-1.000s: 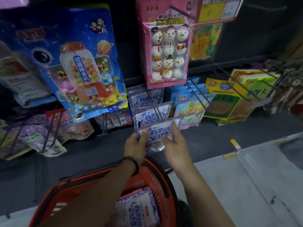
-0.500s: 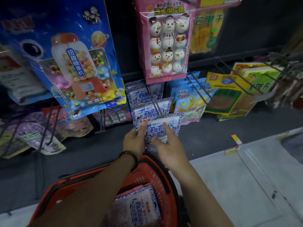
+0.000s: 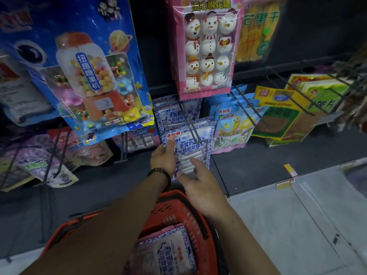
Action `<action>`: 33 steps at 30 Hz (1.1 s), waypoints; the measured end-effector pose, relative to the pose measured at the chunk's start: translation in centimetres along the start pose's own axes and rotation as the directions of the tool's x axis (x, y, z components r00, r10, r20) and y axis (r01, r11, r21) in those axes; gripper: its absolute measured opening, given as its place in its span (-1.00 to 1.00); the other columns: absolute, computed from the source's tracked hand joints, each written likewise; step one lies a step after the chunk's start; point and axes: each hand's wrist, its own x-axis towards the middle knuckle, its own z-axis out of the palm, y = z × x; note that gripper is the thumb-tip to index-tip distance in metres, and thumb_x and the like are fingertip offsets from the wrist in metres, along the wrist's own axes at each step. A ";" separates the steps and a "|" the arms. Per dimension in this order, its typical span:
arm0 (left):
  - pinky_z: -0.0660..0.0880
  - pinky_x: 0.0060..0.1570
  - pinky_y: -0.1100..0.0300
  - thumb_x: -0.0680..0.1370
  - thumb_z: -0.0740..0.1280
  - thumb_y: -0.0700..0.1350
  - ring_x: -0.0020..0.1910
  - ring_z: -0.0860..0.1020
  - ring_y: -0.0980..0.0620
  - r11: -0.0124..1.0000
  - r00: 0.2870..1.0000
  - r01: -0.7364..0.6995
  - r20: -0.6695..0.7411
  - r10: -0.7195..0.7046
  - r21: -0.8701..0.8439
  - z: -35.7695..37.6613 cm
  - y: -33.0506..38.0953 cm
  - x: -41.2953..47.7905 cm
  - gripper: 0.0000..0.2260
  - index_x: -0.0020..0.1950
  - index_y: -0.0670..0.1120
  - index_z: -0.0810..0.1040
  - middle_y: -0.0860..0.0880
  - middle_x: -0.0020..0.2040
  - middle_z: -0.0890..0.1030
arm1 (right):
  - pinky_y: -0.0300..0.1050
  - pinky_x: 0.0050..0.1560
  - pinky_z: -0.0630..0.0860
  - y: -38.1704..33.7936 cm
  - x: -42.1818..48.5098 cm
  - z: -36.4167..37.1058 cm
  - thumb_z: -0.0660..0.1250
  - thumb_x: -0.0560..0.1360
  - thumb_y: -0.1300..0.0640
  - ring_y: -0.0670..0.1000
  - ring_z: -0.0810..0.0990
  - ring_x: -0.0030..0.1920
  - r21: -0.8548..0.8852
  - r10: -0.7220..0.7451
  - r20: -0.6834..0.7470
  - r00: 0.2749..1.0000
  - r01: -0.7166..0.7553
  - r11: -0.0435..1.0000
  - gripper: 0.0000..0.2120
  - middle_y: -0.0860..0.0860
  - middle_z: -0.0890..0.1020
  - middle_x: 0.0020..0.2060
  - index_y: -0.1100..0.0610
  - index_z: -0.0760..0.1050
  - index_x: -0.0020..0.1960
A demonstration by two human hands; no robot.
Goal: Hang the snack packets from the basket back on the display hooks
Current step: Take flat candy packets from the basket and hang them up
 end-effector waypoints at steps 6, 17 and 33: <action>0.47 0.36 -0.13 0.42 0.07 0.59 0.33 0.54 -0.20 0.995 0.999 0.025 0.028 -0.027 0.094 -0.1 0.1 0.9 -0.07 0.56 -0.04 0.37 -0.16 0.41 0.54 | -0.17 0.29 0.33 0.7 0.3 0.5 0.32 0.65 -0.09 0.01 0.45 0.47 -0.114 0.046 0.081 0.996 -0.036 0.993 -0.40 0.01 0.46 0.52 0.03 0.29 0.63; 0.59 0.10 0.14 0.51 0.47 0.01 -0.08 0.65 0.18 0.861 0.933 -0.296 0.320 0.166 0.415 -10.1 -5.1 -5.5 -0.87 0.00 0.08 0.58 0.19 -0.13 0.65 | 0.02 0.05 0.56 4.2 0.1 4.0 0.28 0.59 -0.08 0.15 0.67 0.07 -0.513 0.188 0.324 0.927 0.005 0.859 -0.69 0.12 0.72 0.00 0.14 0.64 -0.04; 0.48 0.12 0.22 0.66 0.26 0.04 0.21 0.59 -0.04 0.418 0.660 -0.552 0.684 -0.310 0.722 -23.2 -12.8 -8.9 -0.71 0.30 -0.05 0.57 -0.02 0.23 0.63 | -0.09 0.08 0.48 23.9 -0.5 16.6 0.40 0.55 -0.04 0.24 0.60 0.31 -0.686 0.568 0.001 0.823 -0.413 0.599 -0.52 0.19 0.61 0.30 0.15 0.54 0.40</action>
